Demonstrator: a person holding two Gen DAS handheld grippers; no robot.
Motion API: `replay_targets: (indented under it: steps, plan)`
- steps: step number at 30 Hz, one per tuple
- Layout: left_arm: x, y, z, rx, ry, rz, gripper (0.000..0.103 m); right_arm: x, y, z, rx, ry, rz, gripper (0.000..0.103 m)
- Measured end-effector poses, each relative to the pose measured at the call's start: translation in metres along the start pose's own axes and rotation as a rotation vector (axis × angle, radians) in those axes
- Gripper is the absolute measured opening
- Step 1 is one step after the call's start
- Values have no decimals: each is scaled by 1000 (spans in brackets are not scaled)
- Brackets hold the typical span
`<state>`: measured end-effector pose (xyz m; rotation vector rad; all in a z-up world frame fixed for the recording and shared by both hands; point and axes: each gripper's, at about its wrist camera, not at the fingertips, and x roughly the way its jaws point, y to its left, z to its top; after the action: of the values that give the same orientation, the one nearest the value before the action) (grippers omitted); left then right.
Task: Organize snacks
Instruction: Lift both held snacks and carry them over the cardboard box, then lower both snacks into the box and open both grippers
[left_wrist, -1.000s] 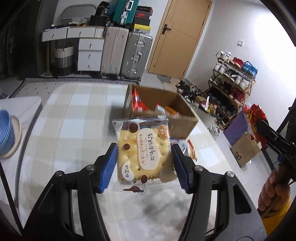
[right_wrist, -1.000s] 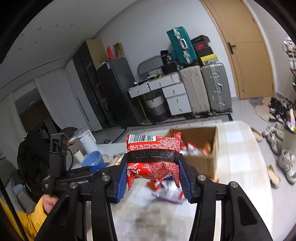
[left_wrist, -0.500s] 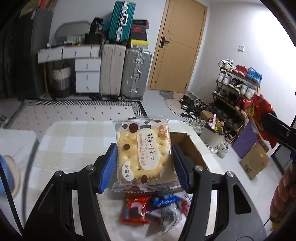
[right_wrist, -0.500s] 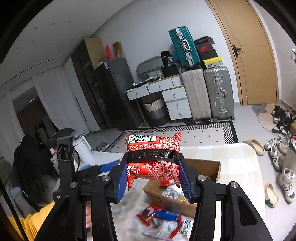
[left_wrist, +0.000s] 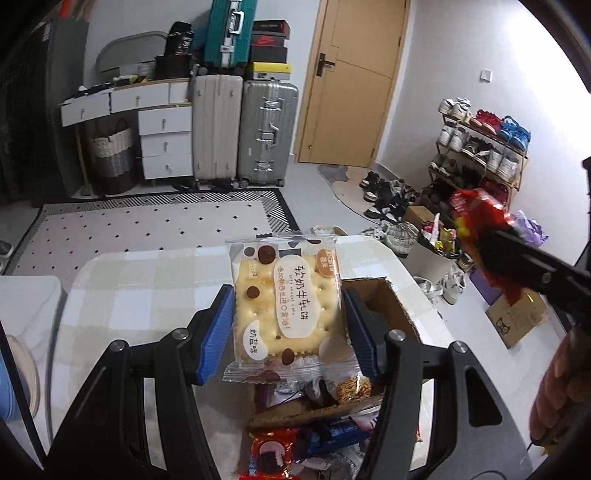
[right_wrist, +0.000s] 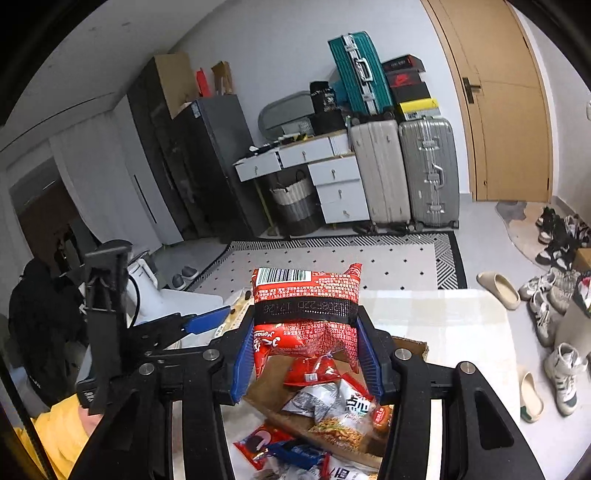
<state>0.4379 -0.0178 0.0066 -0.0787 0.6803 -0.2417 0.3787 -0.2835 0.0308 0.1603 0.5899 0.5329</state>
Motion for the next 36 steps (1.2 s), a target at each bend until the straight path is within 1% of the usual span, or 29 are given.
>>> replay_targets:
  steps: [3,4,7,9,15,22,26,30,36]
  plan:
    - [18,-5,2,12,29,7,56,18,-12,-5,14,33,-10,49]
    - [24,-6,-1,19,44,7,56,26,-18,-6,19,47,-16,49]
    - [46,-10,-8,34,85,16,56,41,-31,-20,48,93,-31,49]
    - [59,-12,-9,38,103,7,56,49,-40,-27,69,105,-31,49]
    - [86,-21,-19,62,127,15,56,71,-54,-48,82,152,-36,49]
    - [113,-27,-26,77,147,5,56,84,-64,-58,94,176,-38,50]
    - [119,-27,-29,71,149,9,56,89,-71,-61,111,191,-50,50]
    - [120,-23,-29,69,150,16,57,93,-68,-63,98,205,-48,50]
    - [109,-10,-31,54,141,19,63,100,-57,-65,63,218,-63,50]
